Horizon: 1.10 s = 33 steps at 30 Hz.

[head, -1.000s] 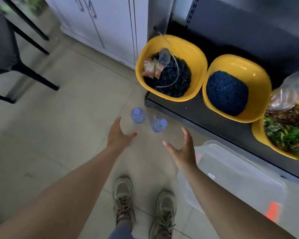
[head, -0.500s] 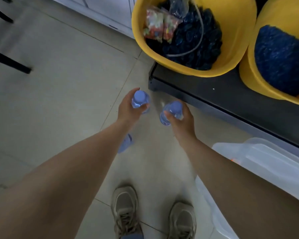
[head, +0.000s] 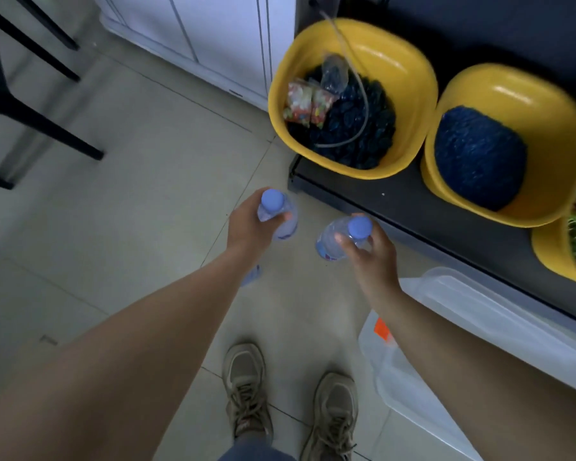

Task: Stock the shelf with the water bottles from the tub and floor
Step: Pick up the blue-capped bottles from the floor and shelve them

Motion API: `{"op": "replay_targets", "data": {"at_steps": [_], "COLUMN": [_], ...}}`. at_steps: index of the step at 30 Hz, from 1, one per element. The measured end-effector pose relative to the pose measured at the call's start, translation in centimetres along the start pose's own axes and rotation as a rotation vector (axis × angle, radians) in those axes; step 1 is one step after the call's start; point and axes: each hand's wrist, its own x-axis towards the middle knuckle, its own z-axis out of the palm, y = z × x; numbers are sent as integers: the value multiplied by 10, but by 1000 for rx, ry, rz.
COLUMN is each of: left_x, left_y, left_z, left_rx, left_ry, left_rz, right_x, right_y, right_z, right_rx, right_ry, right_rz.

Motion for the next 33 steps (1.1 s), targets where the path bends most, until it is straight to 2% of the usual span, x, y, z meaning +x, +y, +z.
{"op": "replay_targets", "data": {"at_steps": [3,12,19,28,33], "left_x": [-32,-146,-213,-291,-337], "left_y": [46,189,313,457,540], "left_z": [-30,-127,-213,-311,-368], "left_rx": [47,-38,5,85,141], "left_ry": [-14,-52,-62,28,84], "left_rz": [-35,74,162,408,573], "right_x": [-27,-120,-188,-268,-320], "right_y": [-50,-222,-359,-527,-631], "right_z": [-29,-113,-167,-221,-260], "right_rx": [4,72,-69,-97,-110], "right_ry": [-4,-56,-62,-51,51], "right_rz": [-63,-193,-361,-553,-656]}}
